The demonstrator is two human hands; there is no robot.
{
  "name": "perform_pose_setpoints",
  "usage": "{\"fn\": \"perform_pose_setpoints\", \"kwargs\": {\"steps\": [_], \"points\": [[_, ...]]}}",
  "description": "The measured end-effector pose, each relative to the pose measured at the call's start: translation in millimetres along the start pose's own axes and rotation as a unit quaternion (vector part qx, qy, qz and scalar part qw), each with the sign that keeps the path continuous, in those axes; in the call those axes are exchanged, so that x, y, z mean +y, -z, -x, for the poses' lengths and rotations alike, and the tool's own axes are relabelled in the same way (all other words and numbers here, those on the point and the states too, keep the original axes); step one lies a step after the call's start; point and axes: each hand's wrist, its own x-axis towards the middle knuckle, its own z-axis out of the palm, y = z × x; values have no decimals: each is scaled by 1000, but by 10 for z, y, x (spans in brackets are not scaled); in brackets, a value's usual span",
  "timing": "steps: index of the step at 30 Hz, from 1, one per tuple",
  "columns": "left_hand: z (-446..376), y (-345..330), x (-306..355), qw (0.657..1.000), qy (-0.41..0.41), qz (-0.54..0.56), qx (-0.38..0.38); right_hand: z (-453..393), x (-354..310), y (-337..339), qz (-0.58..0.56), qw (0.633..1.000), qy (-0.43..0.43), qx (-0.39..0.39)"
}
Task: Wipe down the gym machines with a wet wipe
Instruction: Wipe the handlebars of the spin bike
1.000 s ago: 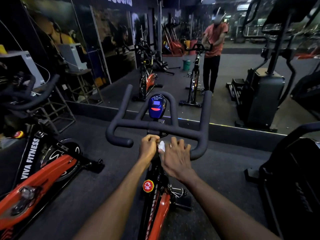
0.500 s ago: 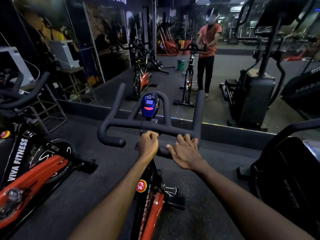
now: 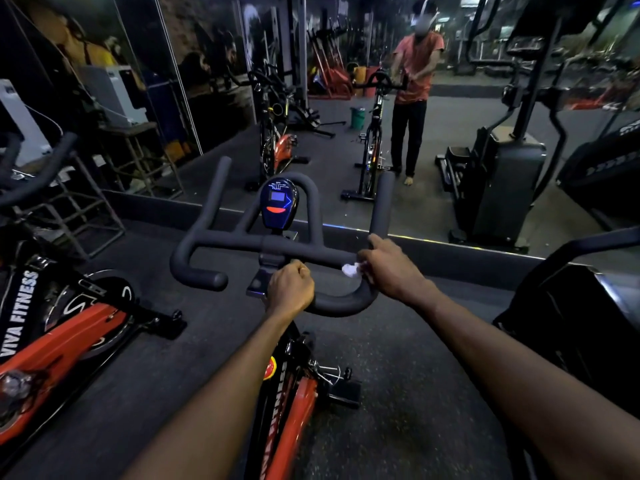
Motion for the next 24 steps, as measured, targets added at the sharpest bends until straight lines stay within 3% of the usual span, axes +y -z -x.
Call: {"fn": "perform_pose_setpoints", "kwargs": {"steps": [5, 9, 15, 18, 21, 23, 24], "points": [[20, -20, -14, 1000, 5, 2, 7, 177, -137, -59, 55, 993, 57, -89], [48, -9, 1, 1000, 16, -3, 13, 91, -134, 27, 78, 992, 43, -89], [104, 43, 37, 1000, 27, -8, -1, 93, -588, 155, 200, 956, 106, -186], [116, 56, 38, 999, 35, 2, -11, 75, -410, 136, 173, 975, 41, -133], [99, 43, 15, 999, 38, 11, -18, 290, -390, -144, 118, 990, 43, -64], [83, 32, 0, 999, 39, 14, -21, 427, -395, -366, -76, 997, -28, 1], [68, 28, -7, 999, 39, 14, -21, 477, -352, -463, -187, 976, -99, 53]]}}
